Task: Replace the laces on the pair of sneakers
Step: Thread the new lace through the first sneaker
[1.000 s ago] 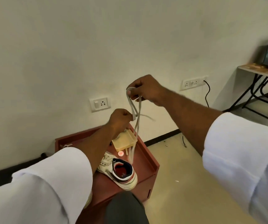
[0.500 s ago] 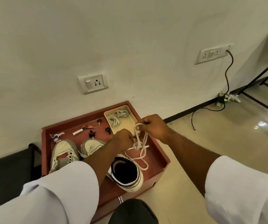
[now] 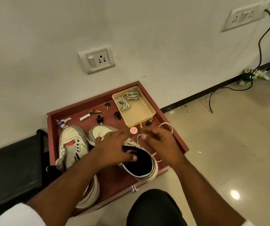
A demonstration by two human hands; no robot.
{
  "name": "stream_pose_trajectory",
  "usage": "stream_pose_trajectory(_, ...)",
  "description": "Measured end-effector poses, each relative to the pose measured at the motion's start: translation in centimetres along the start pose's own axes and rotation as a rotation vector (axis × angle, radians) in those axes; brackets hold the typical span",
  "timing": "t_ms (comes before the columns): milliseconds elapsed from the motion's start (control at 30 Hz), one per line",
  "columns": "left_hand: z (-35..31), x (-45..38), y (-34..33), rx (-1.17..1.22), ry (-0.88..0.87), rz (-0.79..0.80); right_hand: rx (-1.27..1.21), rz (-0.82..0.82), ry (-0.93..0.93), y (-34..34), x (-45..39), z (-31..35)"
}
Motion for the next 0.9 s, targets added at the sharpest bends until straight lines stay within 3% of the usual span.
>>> stream_pose_trajectory(67, -0.1, 1.1, -0.5, -0.079, 0.096, -0.034, -0.105, 0.071, -0.085, -2.1, 1.2, -0.8)
stream_pose_trajectory(200, 0.3, 3.6, -0.7, -0.052, 0.186, -0.218, -0.318, 0.030, -0.260, -5.1, 3.1, -1.6)
stream_pose_trajectory(467, 4.4, 8.7, -1.4, 0.093, 0.169, -0.336, -0.223, 0.050, -0.339, -9.9, 4.0, -0.7)
stream_pose_trajectory(667, 6.9, 8.2, 0.9, 0.694, 0.146, -0.507, -0.248, 0.011, -0.318, -11.3, 0.8, 1.2)
stream_pose_trajectory(900, 9.8, 7.1, -0.5, 0.735, 0.182, -0.419, 0.083, 0.112, -0.218, -12.6, -2.7, 2.4)
Point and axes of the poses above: each hand's wrist, its own x-axis away from the middle knuckle, its own y-axis out of the back of the hand, z = x × y, the point moved 3 cm from there along -x, towards the middle knuckle, and after that the axes turned 12 degrees about -y, right-handed, at the moved point
